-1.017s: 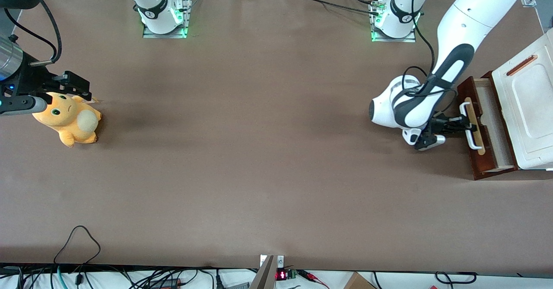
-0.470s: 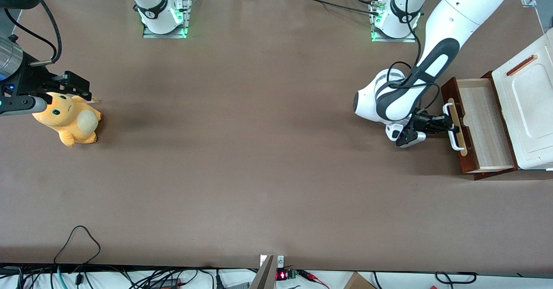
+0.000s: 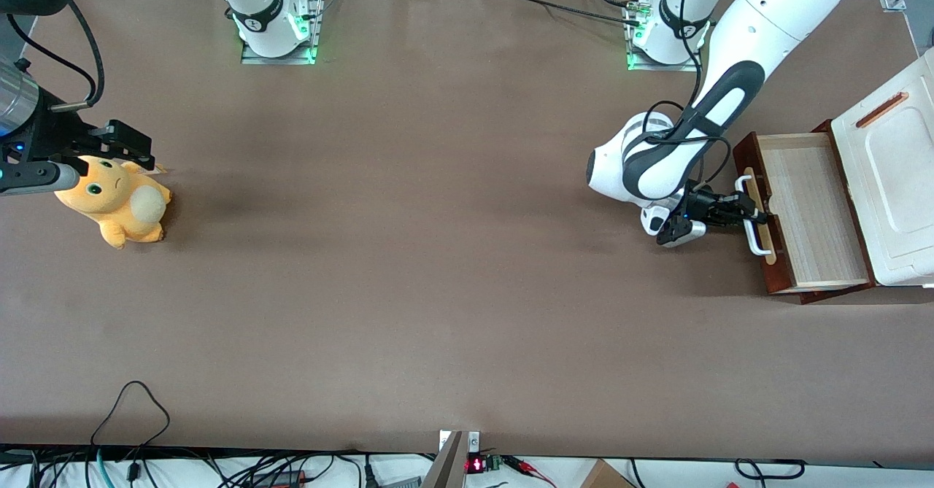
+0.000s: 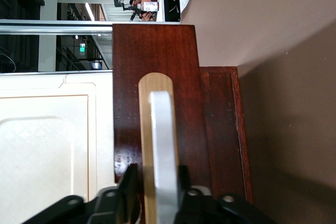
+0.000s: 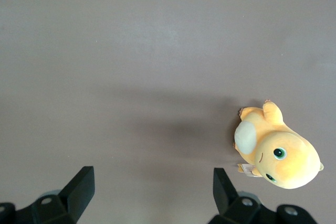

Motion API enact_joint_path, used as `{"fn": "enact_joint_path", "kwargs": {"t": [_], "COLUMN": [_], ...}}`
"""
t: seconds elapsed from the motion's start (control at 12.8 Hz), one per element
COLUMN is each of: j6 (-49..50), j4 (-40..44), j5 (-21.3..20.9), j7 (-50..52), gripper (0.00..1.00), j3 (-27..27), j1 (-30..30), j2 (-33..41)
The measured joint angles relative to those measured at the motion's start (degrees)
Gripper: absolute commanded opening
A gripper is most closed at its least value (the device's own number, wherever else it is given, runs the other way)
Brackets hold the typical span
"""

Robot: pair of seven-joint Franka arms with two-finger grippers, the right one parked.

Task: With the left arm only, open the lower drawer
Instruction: 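Pull the handle with the left gripper, sliding the drawer out of the cabinet, then open the left gripper and lift it away from the handle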

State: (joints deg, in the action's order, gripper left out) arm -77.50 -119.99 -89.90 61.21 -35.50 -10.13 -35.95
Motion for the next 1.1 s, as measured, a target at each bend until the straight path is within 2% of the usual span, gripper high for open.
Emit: {"fn": "enact_joint_path", "kwargs": {"t": [0.16,0.31,0.86,1.1], "j6": [0.0,-1.3,-8.5,-12.9], "j4": [0.7,3.1,17.6,21.0], "j5": [0.5,4.7,33.2,47.9], "j7": [-0.4,-1.3,-16.2,-24.0], "gripper": [1.00,1.00,1.00,1.00], "j3": [-0.1,-0.5,-0.5,4.0], "j1": [0.0,0.1,2.8,3.1], "j2": [0.1,0.8,10.9,17.1]}}
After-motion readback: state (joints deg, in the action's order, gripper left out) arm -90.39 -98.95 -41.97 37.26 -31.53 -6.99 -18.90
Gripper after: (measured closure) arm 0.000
